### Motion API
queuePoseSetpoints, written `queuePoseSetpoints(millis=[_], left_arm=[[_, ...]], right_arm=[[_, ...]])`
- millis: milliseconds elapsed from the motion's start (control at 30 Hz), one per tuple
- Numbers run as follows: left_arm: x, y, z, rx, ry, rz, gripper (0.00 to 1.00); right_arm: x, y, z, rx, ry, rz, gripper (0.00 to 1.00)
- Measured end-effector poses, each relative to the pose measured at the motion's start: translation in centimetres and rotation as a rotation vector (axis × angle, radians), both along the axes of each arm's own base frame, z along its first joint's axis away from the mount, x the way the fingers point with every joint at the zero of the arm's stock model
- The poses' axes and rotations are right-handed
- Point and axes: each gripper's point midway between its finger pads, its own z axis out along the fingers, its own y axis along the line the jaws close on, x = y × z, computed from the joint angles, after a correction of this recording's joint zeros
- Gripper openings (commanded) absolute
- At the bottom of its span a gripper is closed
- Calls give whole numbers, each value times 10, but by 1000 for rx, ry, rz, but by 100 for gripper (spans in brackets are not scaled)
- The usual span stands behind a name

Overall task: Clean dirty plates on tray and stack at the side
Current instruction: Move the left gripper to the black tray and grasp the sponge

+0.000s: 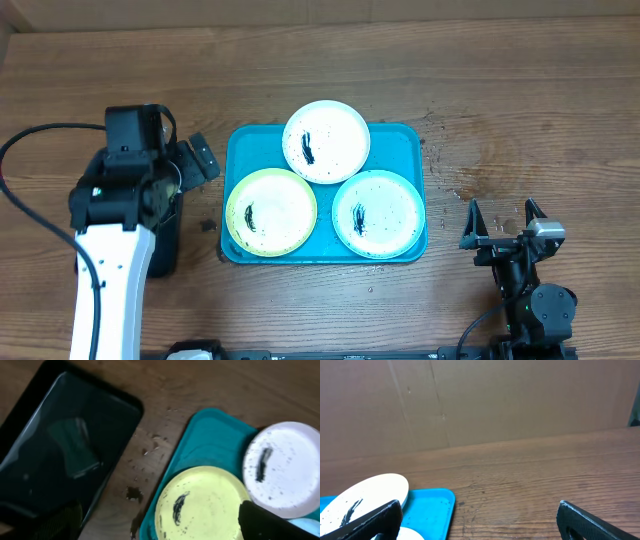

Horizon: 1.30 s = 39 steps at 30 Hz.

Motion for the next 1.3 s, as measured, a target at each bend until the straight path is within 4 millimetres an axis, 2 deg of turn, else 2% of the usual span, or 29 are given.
queuePoseSetpoints(millis=[100, 233, 300, 500, 633, 767, 933, 1100, 1300], left_arm=[[-7, 17, -19, 8, 84, 119, 100], [-12, 61, -41, -13, 146, 357, 100], [-16, 76, -51, -43, 171, 434, 100], [-28, 110, -88, -160, 274, 603, 100], [-28, 113, -116, -236, 350, 614, 100], [-18, 113, -150, -274, 413, 576, 100], [-14, 111, -182, -300, 475, 558, 99], [-15, 109, -196, -307, 510, 544, 80], [-17, 109, -201, -306, 525, 545, 80]], right_arm=[[0, 0, 0, 0, 0, 0, 100], [0, 0, 0, 0, 0, 0, 100], [0, 0, 0, 0, 0, 0, 100], [0, 0, 0, 0, 0, 0, 100], [0, 0, 0, 0, 0, 0, 100], [0, 0, 0, 1, 0, 0, 100], [0, 0, 0, 0, 0, 0, 100], [0, 0, 0, 0, 1, 0, 100], [0, 0, 0, 0, 0, 0, 100]])
